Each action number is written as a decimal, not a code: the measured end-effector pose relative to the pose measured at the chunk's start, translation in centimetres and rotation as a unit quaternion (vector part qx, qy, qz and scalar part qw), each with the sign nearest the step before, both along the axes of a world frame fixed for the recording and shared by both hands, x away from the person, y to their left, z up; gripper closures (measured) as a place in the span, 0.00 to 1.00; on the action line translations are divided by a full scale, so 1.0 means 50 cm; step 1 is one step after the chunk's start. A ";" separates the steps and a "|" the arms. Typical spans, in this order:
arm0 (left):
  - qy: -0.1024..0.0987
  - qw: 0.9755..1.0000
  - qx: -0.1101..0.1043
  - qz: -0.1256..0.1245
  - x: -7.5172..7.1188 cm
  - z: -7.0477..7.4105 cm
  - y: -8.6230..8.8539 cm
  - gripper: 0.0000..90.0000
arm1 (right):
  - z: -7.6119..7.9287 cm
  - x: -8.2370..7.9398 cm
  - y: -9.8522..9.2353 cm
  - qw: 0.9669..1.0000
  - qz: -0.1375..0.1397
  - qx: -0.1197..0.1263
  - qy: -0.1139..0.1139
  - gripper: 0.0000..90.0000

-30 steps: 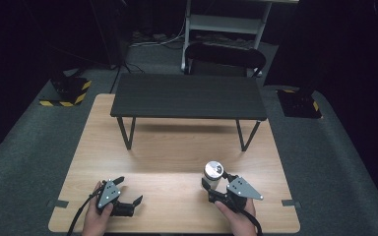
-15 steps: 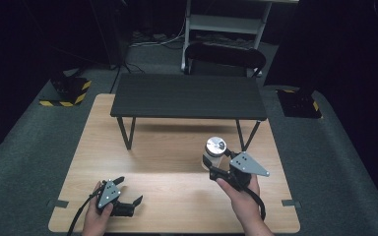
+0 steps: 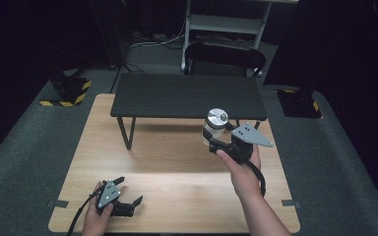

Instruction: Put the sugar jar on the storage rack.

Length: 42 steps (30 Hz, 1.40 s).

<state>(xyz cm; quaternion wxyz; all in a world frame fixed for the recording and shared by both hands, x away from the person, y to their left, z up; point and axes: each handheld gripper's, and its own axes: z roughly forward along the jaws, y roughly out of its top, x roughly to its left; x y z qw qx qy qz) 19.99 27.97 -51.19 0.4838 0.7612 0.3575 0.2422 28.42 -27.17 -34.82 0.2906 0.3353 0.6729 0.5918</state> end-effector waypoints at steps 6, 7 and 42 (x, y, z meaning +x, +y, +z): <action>0.001 1.000 0.000 -0.001 0.001 0.000 0.000 0.01 | 0.034 0.029 0.007 1.000 -0.010 -0.001 0.001 0.35; 0.001 1.000 0.000 -0.001 0.001 0.000 0.000 0.01 | 0.041 0.034 0.010 1.000 -0.012 -0.002 0.001 0.35; 0.001 1.000 -0.001 -0.007 0.002 0.000 0.004 0.00 | 0.056 0.224 0.075 0.997 -0.081 -0.014 0.017 0.35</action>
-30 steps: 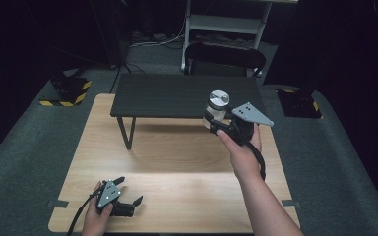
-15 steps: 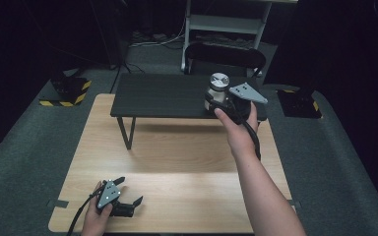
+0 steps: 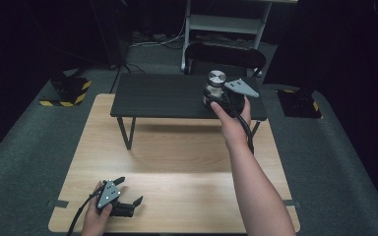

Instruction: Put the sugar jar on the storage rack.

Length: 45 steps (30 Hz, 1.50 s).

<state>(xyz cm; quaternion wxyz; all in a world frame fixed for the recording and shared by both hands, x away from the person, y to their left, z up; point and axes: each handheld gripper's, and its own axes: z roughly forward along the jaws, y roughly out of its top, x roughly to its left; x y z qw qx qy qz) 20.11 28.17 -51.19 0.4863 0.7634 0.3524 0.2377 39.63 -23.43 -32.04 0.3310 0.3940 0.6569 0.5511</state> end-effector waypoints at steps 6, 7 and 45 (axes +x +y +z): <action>0.000 1.000 0.000 0.000 0.000 0.000 0.000 0.00 | -0.008 0.006 0.002 1.000 0.001 0.005 -0.003 0.35; 0.000 1.000 0.000 -0.001 0.000 0.000 0.000 0.00 | -0.010 0.007 0.002 1.000 0.001 0.006 -0.003 0.35; -0.002 1.000 0.002 -0.002 0.000 0.000 0.001 0.01 | -0.030 -0.032 -0.009 0.999 0.016 0.010 -0.051 0.00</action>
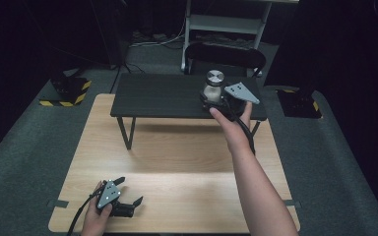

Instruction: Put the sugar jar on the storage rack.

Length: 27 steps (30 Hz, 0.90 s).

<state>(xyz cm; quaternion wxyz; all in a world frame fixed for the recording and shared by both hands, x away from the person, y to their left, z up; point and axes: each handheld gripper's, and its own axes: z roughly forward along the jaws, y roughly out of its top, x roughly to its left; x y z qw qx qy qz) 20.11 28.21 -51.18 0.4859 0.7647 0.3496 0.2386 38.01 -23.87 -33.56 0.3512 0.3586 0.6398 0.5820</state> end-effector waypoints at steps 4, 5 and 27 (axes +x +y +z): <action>0.001 1.000 -0.001 0.000 0.000 0.000 0.000 0.00 | -0.004 -0.025 -0.012 1.000 0.010 0.002 -0.006 0.00; 0.000 1.000 -0.001 0.001 -0.001 -0.001 -0.001 0.00 | -0.005 -0.031 -0.014 1.000 0.012 0.003 -0.007 0.00; -0.003 1.000 0.000 0.001 -0.002 -0.002 -0.002 0.00 | -0.114 -0.190 -0.104 0.996 0.084 0.004 -0.027 0.00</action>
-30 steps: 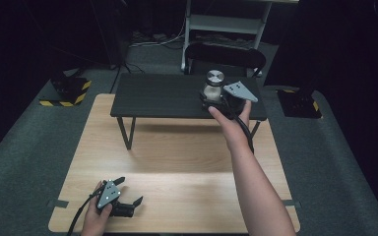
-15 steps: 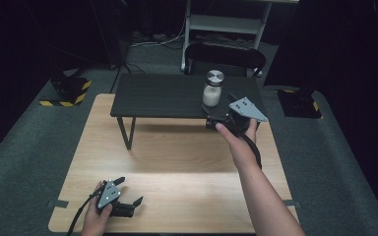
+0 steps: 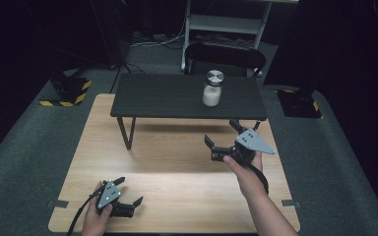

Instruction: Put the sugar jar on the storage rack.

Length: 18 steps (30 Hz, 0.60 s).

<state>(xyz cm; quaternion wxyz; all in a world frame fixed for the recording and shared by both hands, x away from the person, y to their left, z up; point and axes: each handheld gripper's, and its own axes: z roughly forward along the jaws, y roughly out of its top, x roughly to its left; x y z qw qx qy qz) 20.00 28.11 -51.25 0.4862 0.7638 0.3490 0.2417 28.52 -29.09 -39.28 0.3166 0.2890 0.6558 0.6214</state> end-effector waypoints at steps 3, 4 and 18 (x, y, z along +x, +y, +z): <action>0.000 1.000 0.001 0.000 0.000 0.000 0.000 0.01 | -0.019 -0.021 -0.008 1.000 0.003 -0.001 0.000 0.00; 0.000 1.000 0.001 0.000 0.000 0.000 0.000 0.01 | -0.019 -0.021 -0.008 1.000 0.003 -0.001 0.000 0.00; -0.001 1.000 0.001 -0.001 -0.001 0.000 -0.001 0.00 | -0.142 -0.110 -0.060 1.000 0.002 -0.022 0.018 0.00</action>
